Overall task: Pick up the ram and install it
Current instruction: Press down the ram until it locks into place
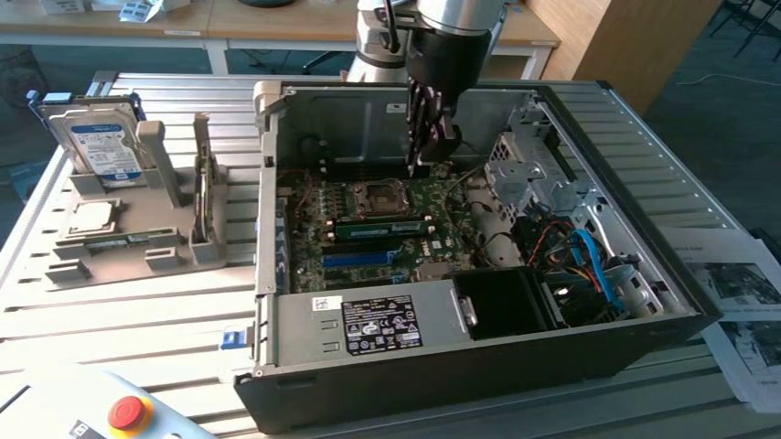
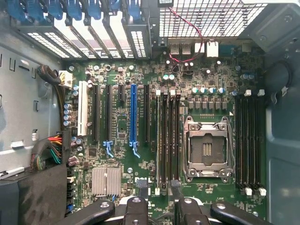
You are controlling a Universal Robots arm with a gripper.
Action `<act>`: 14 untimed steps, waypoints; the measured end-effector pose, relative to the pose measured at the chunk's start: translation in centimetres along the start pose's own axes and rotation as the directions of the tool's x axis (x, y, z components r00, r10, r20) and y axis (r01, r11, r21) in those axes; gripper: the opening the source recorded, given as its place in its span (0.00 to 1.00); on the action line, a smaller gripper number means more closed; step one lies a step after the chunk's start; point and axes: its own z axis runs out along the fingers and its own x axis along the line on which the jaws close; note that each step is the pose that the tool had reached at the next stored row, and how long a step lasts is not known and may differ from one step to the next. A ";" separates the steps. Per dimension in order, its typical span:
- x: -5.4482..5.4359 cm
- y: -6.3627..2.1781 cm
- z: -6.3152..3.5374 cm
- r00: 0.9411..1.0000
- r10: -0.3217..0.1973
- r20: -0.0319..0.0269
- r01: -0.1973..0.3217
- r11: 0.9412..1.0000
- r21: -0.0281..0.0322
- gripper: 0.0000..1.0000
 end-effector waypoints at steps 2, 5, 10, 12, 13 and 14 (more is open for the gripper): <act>0.0 0.00 0.00 1.000 0.000 0.000 0.000 1.000 0.000 0.31; 0.0 0.00 0.00 1.000 0.000 0.000 0.000 1.000 0.000 0.31; 0.0 0.00 0.00 1.000 0.000 0.000 0.000 1.000 0.000 0.30; 0.0 0.00 0.00 1.000 0.000 0.000 0.000 1.000 0.000 0.23; 0.0 0.00 0.00 1.000 0.000 0.000 0.000 1.000 0.000 0.17; 0.0 0.00 0.00 1.000 0.000 0.000 0.000 1.000 0.000 0.11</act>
